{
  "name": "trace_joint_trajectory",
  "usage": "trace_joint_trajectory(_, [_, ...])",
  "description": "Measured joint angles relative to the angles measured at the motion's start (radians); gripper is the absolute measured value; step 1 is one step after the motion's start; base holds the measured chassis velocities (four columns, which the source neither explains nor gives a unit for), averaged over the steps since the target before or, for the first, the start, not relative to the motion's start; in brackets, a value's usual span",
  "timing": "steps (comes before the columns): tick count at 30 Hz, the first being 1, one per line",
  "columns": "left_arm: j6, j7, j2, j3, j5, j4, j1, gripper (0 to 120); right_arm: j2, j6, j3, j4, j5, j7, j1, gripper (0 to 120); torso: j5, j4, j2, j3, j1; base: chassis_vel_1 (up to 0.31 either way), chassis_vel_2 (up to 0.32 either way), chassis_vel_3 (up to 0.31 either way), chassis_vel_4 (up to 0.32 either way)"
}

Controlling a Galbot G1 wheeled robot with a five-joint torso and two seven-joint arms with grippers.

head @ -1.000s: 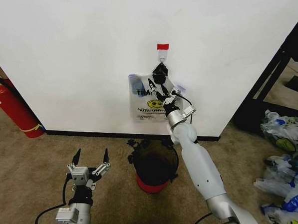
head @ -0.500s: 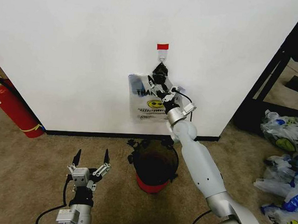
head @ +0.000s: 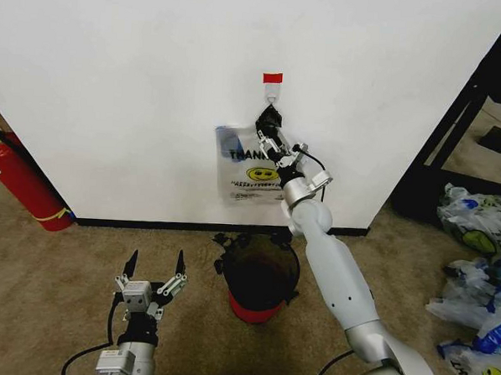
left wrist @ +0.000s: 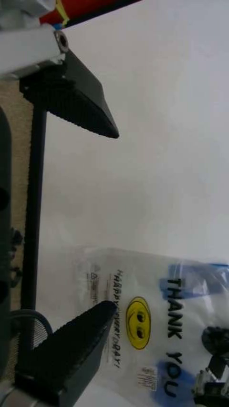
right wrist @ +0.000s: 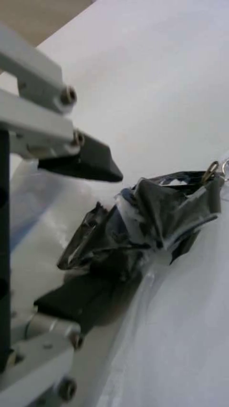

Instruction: Pick up the garbage bag from the wall and place it over the trash bin.

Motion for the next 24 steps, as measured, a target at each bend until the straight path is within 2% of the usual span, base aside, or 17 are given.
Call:
trace_joint_trajectory(5, [0.000, 0.000, 0.001, 0.002, 0.000, 0.000, 0.000, 100, -0.001, -0.001, -0.001, 0.007, -0.004, 0.002, -0.006, 34, 0.0000, -0.0005, 0.000, 0.000, 0.000, 0.000, 0.000, 0.000, 0.000])
trace_joint_trajectory(7, [0.000, 0.000, 0.001, 0.002, 0.000, 0.000, 0.000, 100, -0.002, -0.001, -0.004, 0.008, -0.008, 0.003, -0.008, 22, 0.0000, -0.0005, 0.000, 0.000, 0.000, 0.000, 0.000, 0.000, 0.000])
trace_joint_trajectory(8, [0.000, 0.000, 0.001, 0.002, 0.000, 0.000, 0.000, 100, -0.002, -0.001, -0.004, 0.008, -0.008, 0.003, -0.008, 22, 0.0000, -0.0005, 0.000, 0.000, 0.000, 0.000, 0.000, 0.000, 0.000])
trace_joint_trajectory(13, [-0.005, 0.000, 0.000, 0.000, 0.001, -0.007, 0.007, 100, -0.003, -0.002, -0.007, 0.015, -0.009, 0.011, -0.007, 0, 0.0000, -0.0006, 0.000, 0.000, 0.000, 0.000, 0.000, 0.000, 0.000])
trace_joint_trajectory(24, [-0.008, -0.003, 0.003, -0.006, -0.002, -0.014, 0.008, 100, -0.003, 0.001, -0.007, 0.021, -0.002, 0.021, -0.009, 0, 0.0000, -0.0005, 0.000, 0.000, 0.000, 0.000, 0.000, 0.000, 0.000])
